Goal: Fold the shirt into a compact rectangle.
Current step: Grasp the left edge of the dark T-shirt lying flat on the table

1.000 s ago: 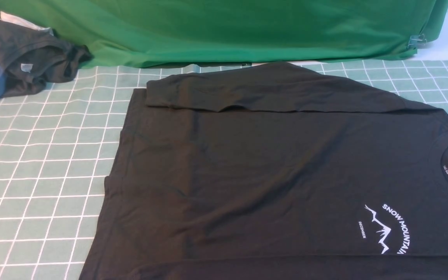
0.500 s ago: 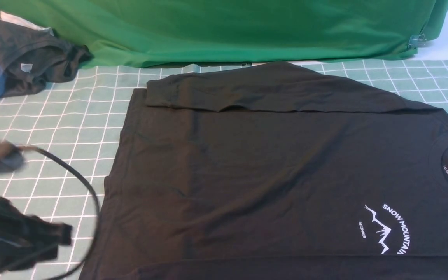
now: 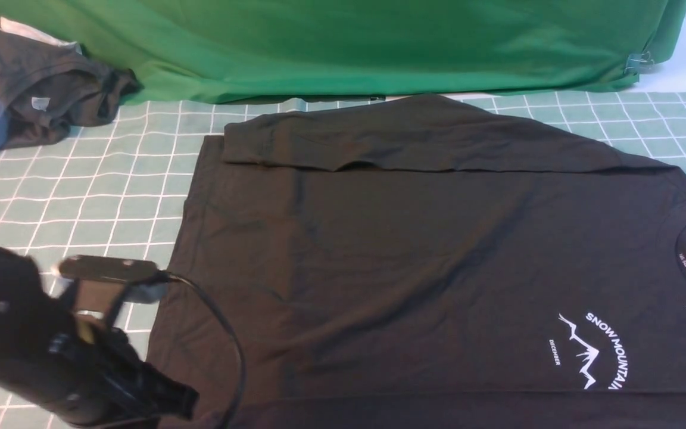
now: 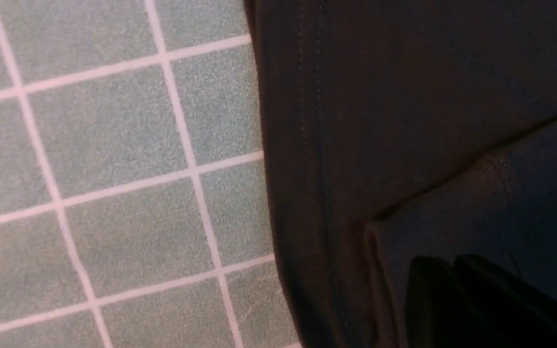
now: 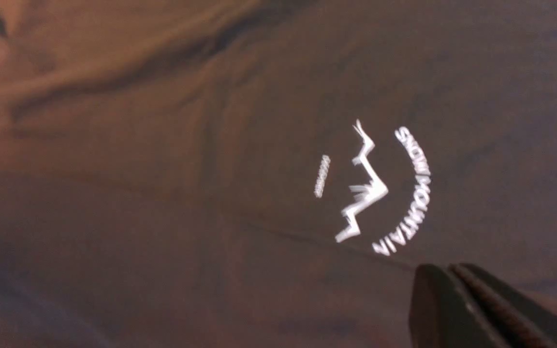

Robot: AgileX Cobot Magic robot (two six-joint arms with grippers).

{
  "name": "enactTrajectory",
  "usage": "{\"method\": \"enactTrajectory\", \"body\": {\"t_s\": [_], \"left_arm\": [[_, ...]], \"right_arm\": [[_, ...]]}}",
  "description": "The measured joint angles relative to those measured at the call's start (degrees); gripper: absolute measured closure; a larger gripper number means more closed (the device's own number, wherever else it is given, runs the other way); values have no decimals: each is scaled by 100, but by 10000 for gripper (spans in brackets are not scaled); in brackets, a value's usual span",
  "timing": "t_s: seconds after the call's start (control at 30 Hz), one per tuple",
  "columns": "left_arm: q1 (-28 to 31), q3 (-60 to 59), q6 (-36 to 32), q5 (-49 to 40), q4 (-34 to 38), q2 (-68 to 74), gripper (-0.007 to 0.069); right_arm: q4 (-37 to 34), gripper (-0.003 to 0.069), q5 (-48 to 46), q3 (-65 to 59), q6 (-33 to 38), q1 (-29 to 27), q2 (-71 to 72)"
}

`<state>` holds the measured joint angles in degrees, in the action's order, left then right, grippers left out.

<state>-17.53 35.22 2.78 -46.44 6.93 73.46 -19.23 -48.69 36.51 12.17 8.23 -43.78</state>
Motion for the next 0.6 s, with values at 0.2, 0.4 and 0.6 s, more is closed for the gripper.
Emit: {"method": "enactTrajectory", "body": {"t_s": [0.2,0.4,0.6], "left_arm": [[-338,0,108,249,-254,477,451],[-365,0,135,363,-479,772,239],[-365,0,134,363,-470,966,179]], "right_arm": [[-67,640,264,-179,34,0,0],[-74,640,338,-441,39,0,0],[-94,640,476,-574,39,0,0]]}}
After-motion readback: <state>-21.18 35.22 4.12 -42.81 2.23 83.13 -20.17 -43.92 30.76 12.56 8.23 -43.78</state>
